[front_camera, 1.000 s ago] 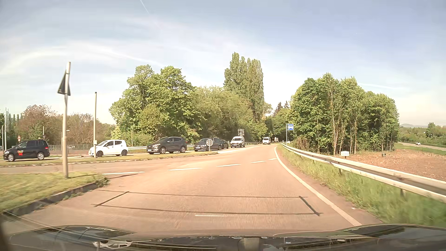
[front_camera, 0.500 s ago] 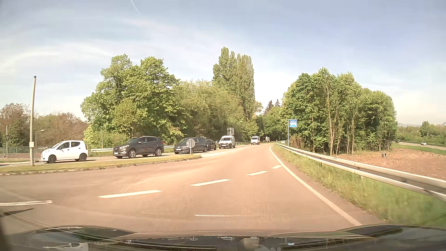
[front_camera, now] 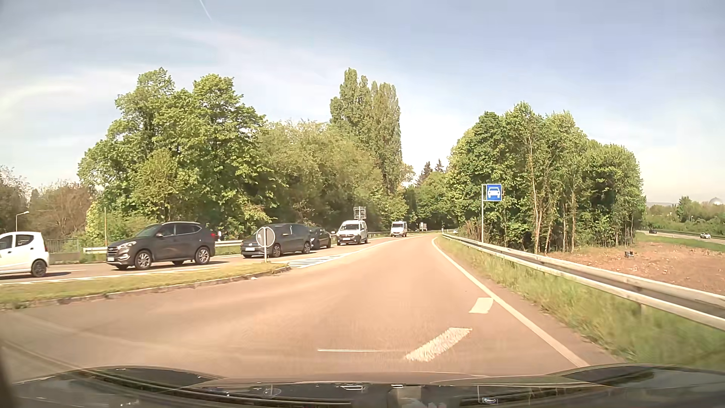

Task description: Follow the waypoints while adhering to traffic rules and regulations

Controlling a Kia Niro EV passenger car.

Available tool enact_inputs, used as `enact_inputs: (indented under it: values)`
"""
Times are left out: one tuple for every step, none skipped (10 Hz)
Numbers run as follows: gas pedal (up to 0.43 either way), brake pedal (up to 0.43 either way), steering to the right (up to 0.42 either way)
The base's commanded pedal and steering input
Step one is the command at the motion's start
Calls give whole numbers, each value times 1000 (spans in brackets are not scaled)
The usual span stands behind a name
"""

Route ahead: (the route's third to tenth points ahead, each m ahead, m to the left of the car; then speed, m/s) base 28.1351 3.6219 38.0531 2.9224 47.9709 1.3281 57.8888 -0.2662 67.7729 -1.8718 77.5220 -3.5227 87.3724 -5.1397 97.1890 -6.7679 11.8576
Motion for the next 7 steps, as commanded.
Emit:
enact_inputs:
  values:
    - [28, 0, 22]
    - [28, 0, 22]
    - [28, 0, 22]
    - [28, 0, 21]
    - [28, 0, 21]
    - [28, 0, 20]
    - [28, 0, 20]
